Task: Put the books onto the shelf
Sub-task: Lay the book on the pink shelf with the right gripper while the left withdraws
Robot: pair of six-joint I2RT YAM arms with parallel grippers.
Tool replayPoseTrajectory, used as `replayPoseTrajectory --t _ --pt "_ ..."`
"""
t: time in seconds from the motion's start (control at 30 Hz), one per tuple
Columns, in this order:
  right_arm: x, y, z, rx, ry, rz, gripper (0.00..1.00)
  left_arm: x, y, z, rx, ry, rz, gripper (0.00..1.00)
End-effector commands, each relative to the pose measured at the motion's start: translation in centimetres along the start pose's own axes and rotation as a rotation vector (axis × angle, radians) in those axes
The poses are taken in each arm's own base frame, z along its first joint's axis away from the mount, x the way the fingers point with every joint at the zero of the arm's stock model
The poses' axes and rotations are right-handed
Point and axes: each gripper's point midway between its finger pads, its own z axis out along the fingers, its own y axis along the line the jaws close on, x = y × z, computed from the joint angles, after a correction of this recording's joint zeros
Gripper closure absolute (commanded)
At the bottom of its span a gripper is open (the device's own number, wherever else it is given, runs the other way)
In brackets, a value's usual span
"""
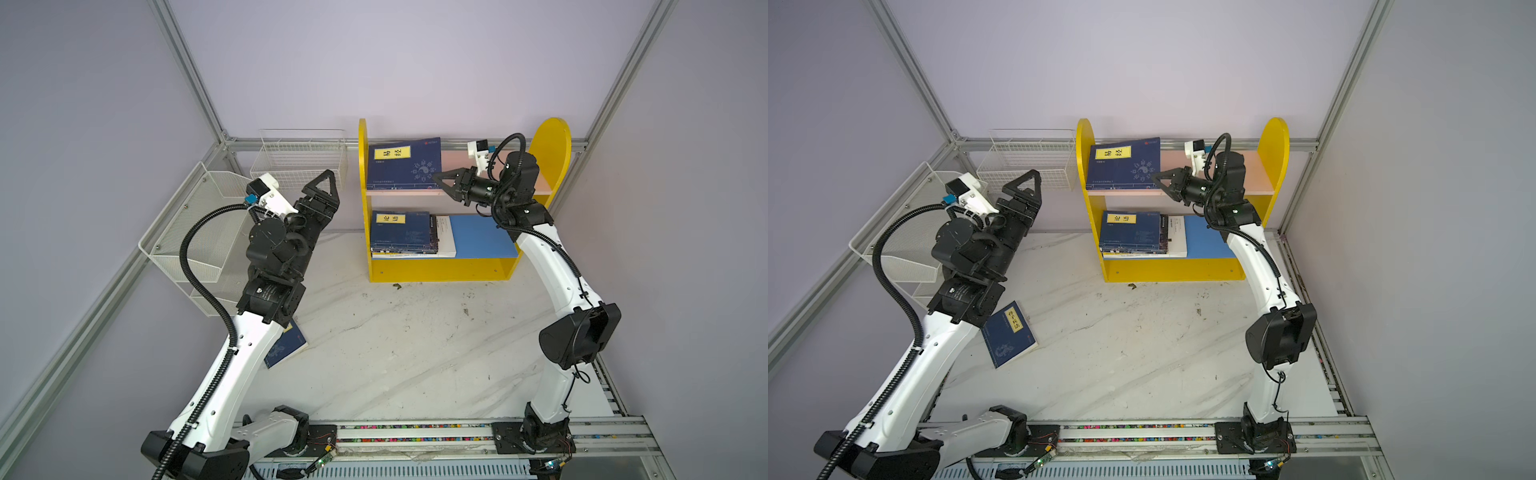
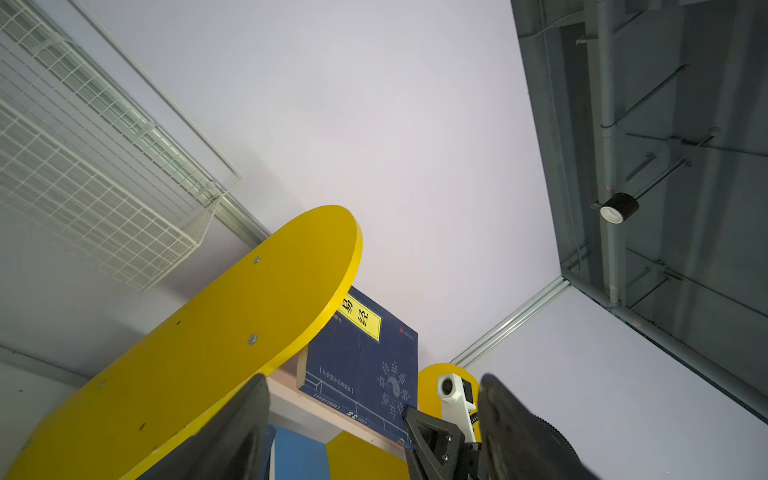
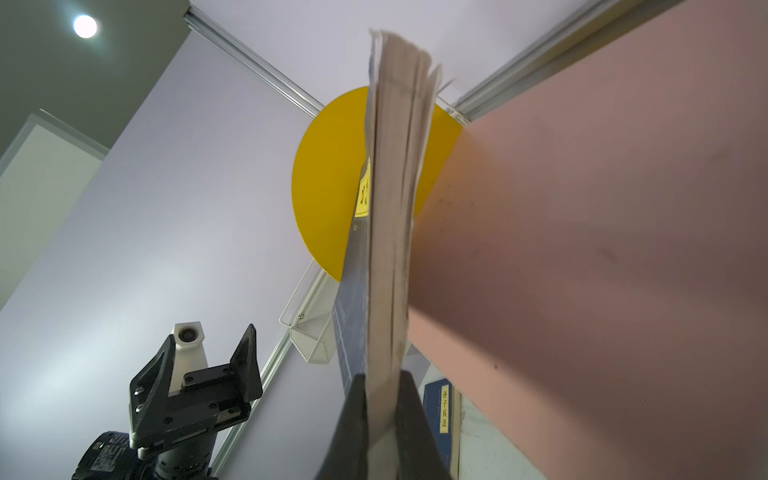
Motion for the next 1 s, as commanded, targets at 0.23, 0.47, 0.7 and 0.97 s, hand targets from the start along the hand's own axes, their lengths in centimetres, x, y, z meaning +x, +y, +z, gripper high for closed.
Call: replayPoseTrajectory --t 0.23,0.47,0.7,0.97 --pt "-0.3 1.1 0.4 -0.024 -0.005 -0.056 0.95 0.3 1.6 -0.8 -0.040 -0.002 0.004 0.22" --pt "0.2 0.6 1.4 -0.020 0.008 -0.054 0.94 0.6 2.2 -0.9 -0.054 0.005 -0.003 0.22" --pt "-0.4 0.5 1.8 -0.016 -0.034 -0.062 0.92 1.0 2.8 -1.1 -0.068 0.012 -0.015 0.22" --pt "-0.2 -0.9 2.6 0.041 -0.026 -0.070 0.74 1.2 3.5 -1.5 -0.087 0.012 -0.023 0.21"
